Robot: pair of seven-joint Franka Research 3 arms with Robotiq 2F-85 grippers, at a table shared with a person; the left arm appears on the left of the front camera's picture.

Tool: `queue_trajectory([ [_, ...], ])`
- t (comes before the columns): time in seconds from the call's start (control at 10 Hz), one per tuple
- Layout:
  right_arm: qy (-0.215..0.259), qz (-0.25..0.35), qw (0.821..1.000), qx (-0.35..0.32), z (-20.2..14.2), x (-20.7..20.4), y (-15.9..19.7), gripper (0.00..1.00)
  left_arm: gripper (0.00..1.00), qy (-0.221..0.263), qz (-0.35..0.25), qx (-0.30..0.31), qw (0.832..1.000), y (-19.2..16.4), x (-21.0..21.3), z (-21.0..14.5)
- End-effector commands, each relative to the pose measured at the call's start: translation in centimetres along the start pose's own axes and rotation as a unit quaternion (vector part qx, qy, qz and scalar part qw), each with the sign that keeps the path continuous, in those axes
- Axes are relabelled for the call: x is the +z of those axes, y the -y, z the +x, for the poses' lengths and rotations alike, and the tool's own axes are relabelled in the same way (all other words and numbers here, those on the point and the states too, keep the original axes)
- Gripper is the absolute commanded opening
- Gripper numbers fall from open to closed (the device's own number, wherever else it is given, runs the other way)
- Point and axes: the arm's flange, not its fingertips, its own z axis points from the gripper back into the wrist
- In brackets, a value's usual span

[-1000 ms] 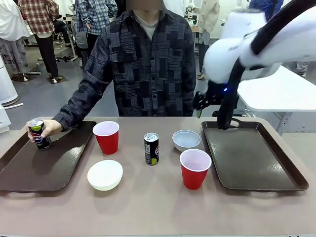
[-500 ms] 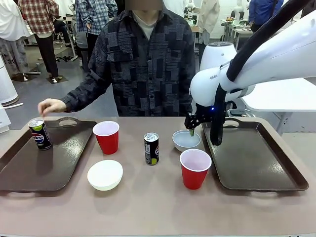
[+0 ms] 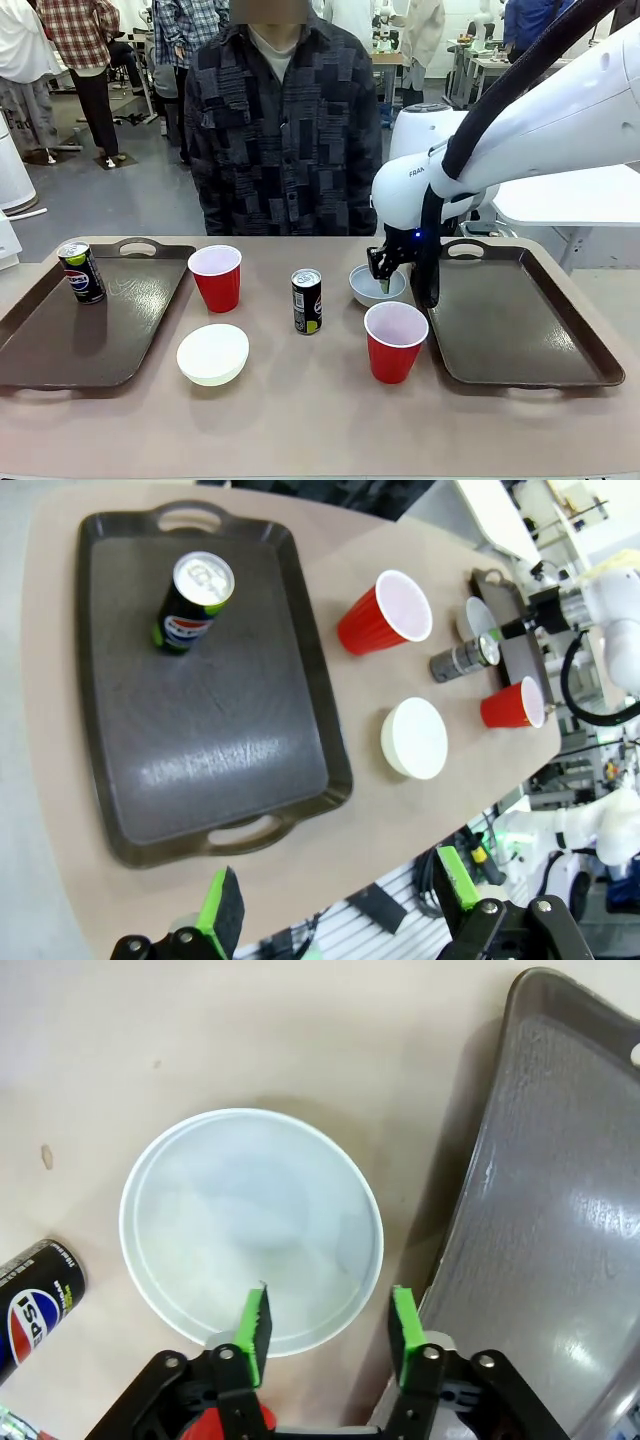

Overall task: Prepare tableware on both trays.
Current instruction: Pick up a Picnic Bowl from the table and place it on a Handle tray.

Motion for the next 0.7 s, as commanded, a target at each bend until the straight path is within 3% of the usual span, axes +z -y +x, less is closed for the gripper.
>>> queue_trajectory([
  [0.0,-0.01,-0.002,1.0,-0.007,0.9,-0.3,0.2,0.45,1.0,0.003,-0.005,0.004,1.0,0.0,0.1,0.0],
  [0.4,-0.005,0.004,1.0,-0.021,1.2,0.5,0.8,0.05,1.0,0.003,-0.005,0.004,1.0,0.0,0.1,0.0],
  [0.6,-0.004,0.011,1.0,-0.026,1.2,0.9,1.2,0.0,1.0,0.003,-0.005,0.004,1.0,0.0,0.1,0.0],
])
